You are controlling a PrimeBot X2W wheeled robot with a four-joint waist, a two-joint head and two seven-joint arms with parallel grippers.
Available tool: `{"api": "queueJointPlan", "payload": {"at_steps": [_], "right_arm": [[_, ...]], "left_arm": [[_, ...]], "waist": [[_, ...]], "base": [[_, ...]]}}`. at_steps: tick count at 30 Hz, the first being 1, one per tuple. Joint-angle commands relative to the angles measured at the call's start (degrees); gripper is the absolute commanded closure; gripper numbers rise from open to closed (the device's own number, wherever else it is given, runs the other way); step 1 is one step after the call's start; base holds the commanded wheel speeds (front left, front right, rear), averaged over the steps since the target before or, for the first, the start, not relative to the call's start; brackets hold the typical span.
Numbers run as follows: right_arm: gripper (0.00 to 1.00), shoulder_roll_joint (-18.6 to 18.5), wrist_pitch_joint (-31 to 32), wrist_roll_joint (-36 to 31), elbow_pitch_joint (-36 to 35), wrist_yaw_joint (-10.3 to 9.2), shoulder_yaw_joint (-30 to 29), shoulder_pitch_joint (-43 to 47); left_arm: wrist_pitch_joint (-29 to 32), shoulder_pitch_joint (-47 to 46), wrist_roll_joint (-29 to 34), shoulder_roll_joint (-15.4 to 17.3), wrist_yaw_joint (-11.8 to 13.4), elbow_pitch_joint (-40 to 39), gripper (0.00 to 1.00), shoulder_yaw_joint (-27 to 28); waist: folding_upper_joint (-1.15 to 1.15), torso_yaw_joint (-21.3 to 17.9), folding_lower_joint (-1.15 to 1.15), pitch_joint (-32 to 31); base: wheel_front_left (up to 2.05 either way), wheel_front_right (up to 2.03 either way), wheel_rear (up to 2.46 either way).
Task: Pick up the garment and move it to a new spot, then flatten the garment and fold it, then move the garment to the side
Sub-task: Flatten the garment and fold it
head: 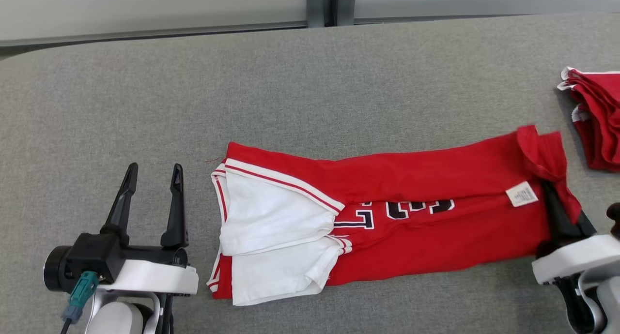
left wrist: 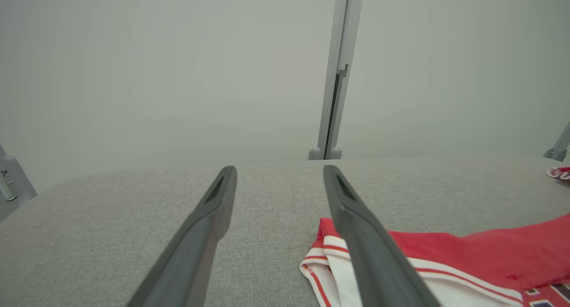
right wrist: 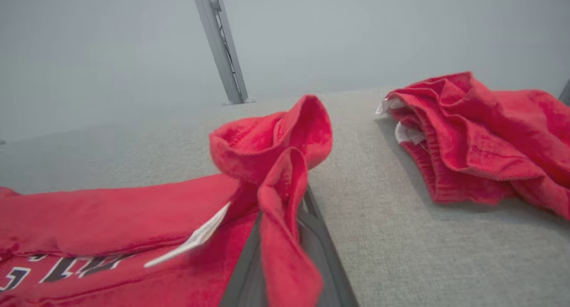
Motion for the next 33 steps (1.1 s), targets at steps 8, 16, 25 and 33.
{"api": "queueJointPlan", "payload": {"at_steps": [8, 16, 25, 33], "right_arm": [[1.00, 3.61, 7.07, -5.82, -16.00, -0.07, 3.24, -1.01], [1.00, 14.96, 14.95, -5.09, -21.07, -0.07, 15.33, -4.97], [1.00, 18.67, 12.52, 0.40, -10.00, -0.06, 28.14, -10.34], [1.00, 18.78, 7.39, 8.32, -3.10, -0.07, 36.10, -15.71]], "left_arm": [[-0.23, 1.58, 0.51, -0.05, -0.79, 0.49, 0.00, 0.44], [-0.23, 0.22, 0.78, -0.95, -1.67, 1.06, 0.00, -0.26], [-0.16, -0.80, 1.05, -2.36, -2.43, 1.87, 0.00, -1.10], [-0.16, -1.52, 1.44, -3.04, -3.13, 2.56, 0.00, -0.93]], "waist": [[0.00, -0.79, 0.00, -2.63], [0.00, 1.76, 0.00, -2.76], [0.00, 5.06, 0.00, -1.30], [0.00, 6.03, 0.00, -0.32]], "base": [[0.00, 0.00, 0.00], [0.00, 0.00, 0.00], [0.00, 0.00, 0.00], [0.00, 0.00, 0.00]]}}
